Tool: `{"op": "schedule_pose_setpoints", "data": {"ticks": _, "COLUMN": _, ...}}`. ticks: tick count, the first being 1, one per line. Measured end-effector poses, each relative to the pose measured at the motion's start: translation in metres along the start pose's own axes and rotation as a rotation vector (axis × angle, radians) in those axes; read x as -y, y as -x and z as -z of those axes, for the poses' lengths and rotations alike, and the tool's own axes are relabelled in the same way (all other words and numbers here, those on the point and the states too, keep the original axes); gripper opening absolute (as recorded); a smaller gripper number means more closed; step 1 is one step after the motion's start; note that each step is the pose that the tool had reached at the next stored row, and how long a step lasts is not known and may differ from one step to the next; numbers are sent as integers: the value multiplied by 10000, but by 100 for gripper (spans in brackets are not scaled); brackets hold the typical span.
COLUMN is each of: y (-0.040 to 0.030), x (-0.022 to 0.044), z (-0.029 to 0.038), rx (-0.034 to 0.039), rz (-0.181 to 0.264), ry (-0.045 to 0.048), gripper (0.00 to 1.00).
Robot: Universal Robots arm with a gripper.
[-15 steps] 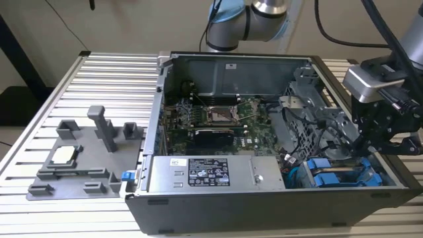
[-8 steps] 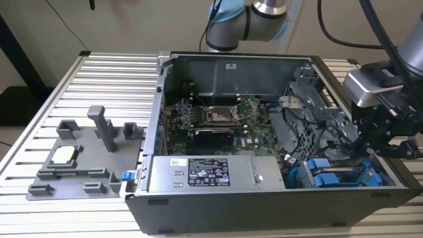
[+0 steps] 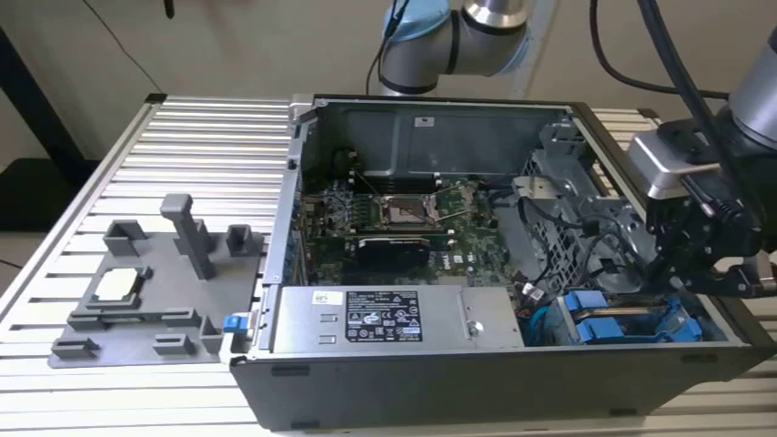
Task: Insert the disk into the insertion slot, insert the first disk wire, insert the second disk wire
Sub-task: 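Insert the first disk wire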
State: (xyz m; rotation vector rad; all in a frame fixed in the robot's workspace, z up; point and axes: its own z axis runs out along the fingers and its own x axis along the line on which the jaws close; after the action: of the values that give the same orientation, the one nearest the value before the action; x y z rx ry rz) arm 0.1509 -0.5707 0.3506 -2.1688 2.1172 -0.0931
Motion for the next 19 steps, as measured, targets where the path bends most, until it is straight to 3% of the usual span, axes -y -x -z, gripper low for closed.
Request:
{"op": "schedule_pose_setpoints", "data": {"ticks": 4, "y": -1, "x": -8, "z": -24, "rx": -9, "rz": -283, "ry": -9, "gripper": 19}}
{"op": "schedule_pose_setpoints", "data": {"ticks": 6, "y": -1, "x": -16, "z": -35, "rx": 22, "rz": -351, "ry": -11, "gripper": 19}}
{"op": "schedule_pose_setpoints", "data": {"ticks": 10, "y": -1, "x": -24, "z": -52, "rx": 224, "rz": -406, "ry": -14, "gripper": 19}}
{"op": "schedule_pose_setpoints", "data": {"ticks": 13, "y": -2, "x": -27, "z": -67, "rx": 290, "rz": -427, "ry": -16, "gripper": 19}}
{"op": "schedule_pose_setpoints", "data": {"ticks": 19, "y": -21, "x": -28, "z": -79, "rx": 293, "rz": -436, "ry": -16, "gripper": 19}}
